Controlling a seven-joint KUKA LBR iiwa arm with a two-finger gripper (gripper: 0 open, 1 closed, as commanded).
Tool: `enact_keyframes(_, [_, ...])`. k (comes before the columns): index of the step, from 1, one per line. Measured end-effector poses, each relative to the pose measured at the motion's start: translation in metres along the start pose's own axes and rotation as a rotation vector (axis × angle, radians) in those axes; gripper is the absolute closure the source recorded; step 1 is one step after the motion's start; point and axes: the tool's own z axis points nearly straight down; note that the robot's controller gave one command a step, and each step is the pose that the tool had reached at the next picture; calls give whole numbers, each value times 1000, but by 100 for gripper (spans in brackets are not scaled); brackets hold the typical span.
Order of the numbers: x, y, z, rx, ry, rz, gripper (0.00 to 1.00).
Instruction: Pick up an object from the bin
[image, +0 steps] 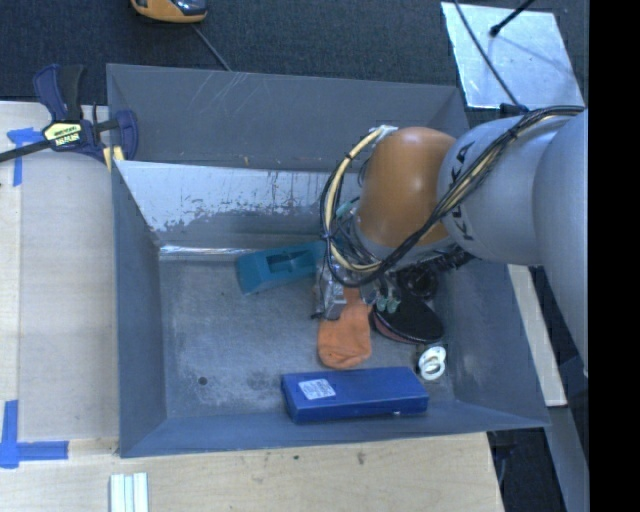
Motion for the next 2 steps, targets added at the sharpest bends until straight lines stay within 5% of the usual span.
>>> enact_keyframes(1, [2, -1, 3, 2, 6, 2, 0])
enact_keyframes(2, [0, -4, 2, 6, -4, 5, 100])
